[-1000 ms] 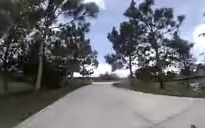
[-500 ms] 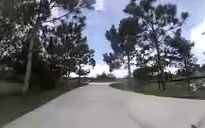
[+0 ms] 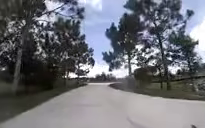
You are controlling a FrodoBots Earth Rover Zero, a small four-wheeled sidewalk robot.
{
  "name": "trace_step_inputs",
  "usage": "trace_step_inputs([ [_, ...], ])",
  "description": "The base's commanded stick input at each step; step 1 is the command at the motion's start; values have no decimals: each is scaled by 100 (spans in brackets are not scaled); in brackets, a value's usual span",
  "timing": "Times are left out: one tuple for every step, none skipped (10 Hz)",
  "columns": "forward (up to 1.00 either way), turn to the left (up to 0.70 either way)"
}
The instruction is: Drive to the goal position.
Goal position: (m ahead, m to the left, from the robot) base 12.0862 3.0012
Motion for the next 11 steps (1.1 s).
trace_step_inputs([
  [85, 0],
  [85, 0],
  [85, 0],
  [85, 0],
  [85, 0],
  [85, 0],
  [85, 0],
  [85, 0],
  [85, 0],
  [85, 0],
  [85, 0],
])
